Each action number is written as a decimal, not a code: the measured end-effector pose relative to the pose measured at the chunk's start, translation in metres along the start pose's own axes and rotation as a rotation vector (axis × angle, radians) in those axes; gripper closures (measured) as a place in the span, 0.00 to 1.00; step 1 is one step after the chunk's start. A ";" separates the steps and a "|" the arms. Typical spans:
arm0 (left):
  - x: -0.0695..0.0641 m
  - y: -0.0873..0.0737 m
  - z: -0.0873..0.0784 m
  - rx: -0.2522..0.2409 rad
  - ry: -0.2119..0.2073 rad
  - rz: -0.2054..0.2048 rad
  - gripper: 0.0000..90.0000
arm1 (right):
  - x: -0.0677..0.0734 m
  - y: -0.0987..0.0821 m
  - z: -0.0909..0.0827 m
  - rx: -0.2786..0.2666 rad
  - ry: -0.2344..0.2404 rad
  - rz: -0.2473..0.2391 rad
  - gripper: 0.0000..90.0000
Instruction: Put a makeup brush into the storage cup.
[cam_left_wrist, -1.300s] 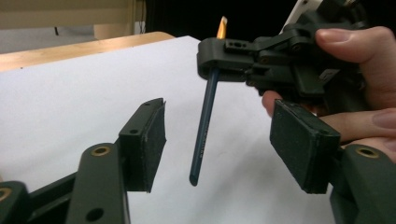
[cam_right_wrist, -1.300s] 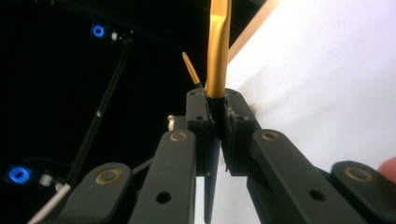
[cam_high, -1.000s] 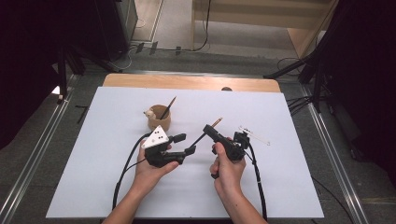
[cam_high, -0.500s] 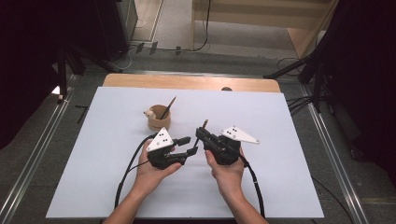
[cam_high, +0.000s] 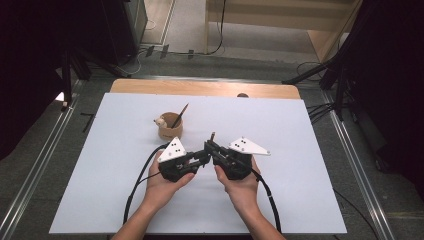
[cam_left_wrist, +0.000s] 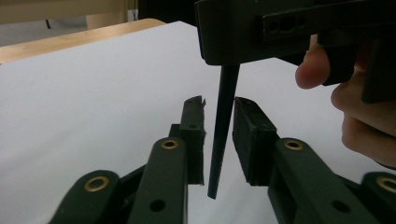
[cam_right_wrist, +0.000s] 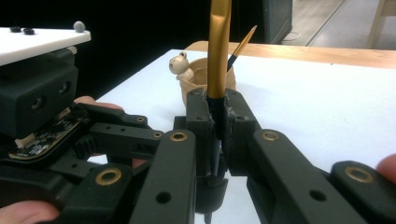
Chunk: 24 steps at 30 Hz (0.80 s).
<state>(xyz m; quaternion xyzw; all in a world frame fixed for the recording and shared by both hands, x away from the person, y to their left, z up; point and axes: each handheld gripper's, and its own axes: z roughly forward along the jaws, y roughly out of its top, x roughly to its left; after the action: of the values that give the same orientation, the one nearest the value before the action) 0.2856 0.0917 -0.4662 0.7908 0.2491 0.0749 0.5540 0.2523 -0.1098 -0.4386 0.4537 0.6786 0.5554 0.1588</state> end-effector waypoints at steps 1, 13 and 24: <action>0.000 0.000 0.000 -0.001 -0.001 0.000 0.85 | 0.001 0.000 0.000 0.000 0.001 0.000 0.94; 0.000 0.000 0.000 -0.011 -0.028 -0.006 0.88 | 0.006 0.000 0.002 0.019 0.021 -0.033 0.94; 0.001 0.001 -0.002 -0.017 -0.042 -0.004 0.95 | 0.006 0.001 0.001 -0.009 0.036 -0.050 0.69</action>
<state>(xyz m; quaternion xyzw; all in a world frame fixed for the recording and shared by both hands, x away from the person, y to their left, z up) 0.2855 0.0935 -0.4648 0.7869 0.2383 0.0593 0.5661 0.2504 -0.1042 -0.4366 0.4259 0.6900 0.5623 0.1623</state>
